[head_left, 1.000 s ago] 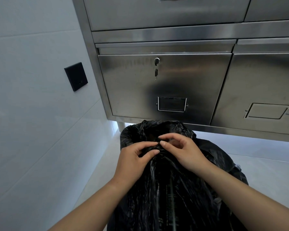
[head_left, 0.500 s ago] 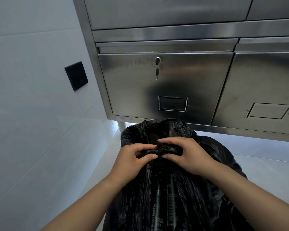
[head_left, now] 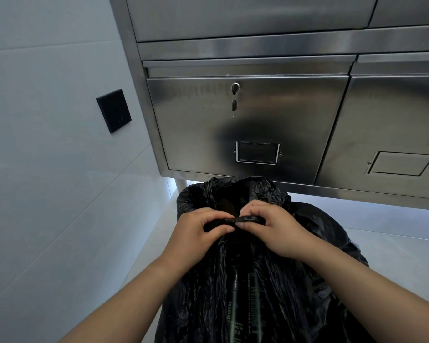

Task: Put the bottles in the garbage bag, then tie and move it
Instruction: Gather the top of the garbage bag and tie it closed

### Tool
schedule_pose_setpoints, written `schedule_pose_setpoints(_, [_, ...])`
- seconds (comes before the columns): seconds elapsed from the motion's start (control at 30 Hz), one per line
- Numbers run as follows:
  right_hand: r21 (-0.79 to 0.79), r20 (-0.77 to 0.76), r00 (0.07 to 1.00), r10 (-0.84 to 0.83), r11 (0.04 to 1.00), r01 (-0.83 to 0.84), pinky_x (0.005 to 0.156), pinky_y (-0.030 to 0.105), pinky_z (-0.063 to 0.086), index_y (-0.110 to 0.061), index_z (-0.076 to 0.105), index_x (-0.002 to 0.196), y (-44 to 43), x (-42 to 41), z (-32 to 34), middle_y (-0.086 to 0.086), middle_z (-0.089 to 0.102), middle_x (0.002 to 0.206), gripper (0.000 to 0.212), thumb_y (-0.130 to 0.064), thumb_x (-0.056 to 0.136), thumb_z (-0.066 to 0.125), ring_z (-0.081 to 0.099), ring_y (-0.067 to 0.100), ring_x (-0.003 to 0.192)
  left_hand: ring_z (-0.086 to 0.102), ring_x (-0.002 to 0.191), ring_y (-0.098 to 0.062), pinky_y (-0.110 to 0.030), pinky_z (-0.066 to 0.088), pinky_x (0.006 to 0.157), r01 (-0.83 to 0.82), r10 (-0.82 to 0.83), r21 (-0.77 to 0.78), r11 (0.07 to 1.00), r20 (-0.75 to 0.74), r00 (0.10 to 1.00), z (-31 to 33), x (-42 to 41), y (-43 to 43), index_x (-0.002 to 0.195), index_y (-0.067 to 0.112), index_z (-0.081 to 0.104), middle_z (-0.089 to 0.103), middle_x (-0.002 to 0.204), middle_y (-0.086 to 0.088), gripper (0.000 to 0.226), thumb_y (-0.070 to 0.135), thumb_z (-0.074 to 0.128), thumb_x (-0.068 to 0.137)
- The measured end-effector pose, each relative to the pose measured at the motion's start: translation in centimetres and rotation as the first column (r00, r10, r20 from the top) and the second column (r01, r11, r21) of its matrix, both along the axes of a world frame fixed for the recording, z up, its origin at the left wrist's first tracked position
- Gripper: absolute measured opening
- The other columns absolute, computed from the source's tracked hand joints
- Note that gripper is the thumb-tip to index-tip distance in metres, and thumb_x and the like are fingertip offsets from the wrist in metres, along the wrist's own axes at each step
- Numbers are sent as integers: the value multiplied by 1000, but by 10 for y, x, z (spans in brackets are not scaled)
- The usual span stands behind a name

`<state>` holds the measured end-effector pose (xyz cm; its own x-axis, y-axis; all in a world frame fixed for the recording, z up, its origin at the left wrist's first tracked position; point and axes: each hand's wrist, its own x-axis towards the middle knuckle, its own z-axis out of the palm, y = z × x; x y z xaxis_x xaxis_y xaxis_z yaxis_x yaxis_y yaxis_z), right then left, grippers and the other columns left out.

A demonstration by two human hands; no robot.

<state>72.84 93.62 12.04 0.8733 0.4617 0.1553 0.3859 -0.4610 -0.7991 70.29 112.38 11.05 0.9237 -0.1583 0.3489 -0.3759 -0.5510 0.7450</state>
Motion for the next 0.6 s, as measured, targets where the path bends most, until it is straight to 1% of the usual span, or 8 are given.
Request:
schedule_pose_setpoints(0.07, [14, -79, 997, 21, 1000, -20, 82, 25, 41, -10, 67, 82, -1, 1, 2, 1, 57, 88, 10, -16, 88, 61, 54, 10, 83, 63, 83, 0, -20, 49, 79, 15, -15, 16, 1000, 0, 1000, 1, 0, -1, 93, 25, 74, 70, 85, 12, 18, 24, 74, 75])
schedule_pose_setpoints(0.17, [52, -179, 982, 55, 998, -46, 85, 25, 40, -12, 66, 81, -5, 2, 5, -2, 55, 88, 16, -17, 91, 55, 53, 9, 84, 63, 83, 0, -21, 49, 78, 30, -31, 34, 999, 26, 999, 3, 0, -4, 93, 22, 74, 70, 85, 11, 17, 25, 73, 77])
schedule_pose_setpoints(0.27, [127, -244, 969, 29, 992, 2, 87, 28, 41, -2, 67, 86, -5, 3, 4, 1, 55, 89, 23, -18, 93, 52, 54, 11, 85, 63, 85, 4, -17, 49, 79, 17, -19, 30, 999, 74, 997, 4, -1, -7, 95, 24, 73, 71, 87, 13, 20, 27, 74, 76])
schedule_pose_setpoints(0.37, [178, -273, 962, 10, 983, 41, 84, 29, 40, 2, 66, 83, -2, 2, 2, 5, 52, 88, 26, -17, 93, 51, 53, 13, 82, 63, 90, 6, -12, 47, 82, 7, -6, -21, 1000, 78, 997, 2, -4, -7, 99, 29, 71, 71, 92, 16, 27, 27, 77, 73])
schedule_pose_setpoints(0.43, [196, -285, 958, 17, 980, 41, 82, 27, 39, 2, 66, 81, 1, 1, 1, 6, 51, 87, 27, -17, 93, 51, 52, 12, 81, 62, 91, 7, -9, 45, 83, 6, -4, -26, 1000, 85, 996, 1, -5, -6, 98, 29, 71, 69, 91, 21, 26, 27, 77, 73])
schedule_pose_setpoints(0.53, [196, -278, 960, 16, 980, 41, 83, 28, 40, 6, 66, 84, 1, 2, 0, 8, 52, 88, 29, -18, 93, 52, 53, 13, 82, 61, 90, 6, -7, 43, 81, 7, -13, 57, 998, 114, 993, 2, -5, -5, 97, 26, 71, 67, 89, 20, 21, 27, 73, 77])
schedule_pose_setpoints(0.6, [149, -238, 971, 4, 988, 32, 86, 32, 42, 0, 68, 84, -2, 3, -1, 11, 55, 90, 25, -20, 91, 55, 54, 15, 84, 59, 88, 1, -10, 44, 78, 20, -35, 122, 992, 122, 992, 4, -3, -5, 97, 23, 71, 65, 87, 16, 17, 25, 70, 80])
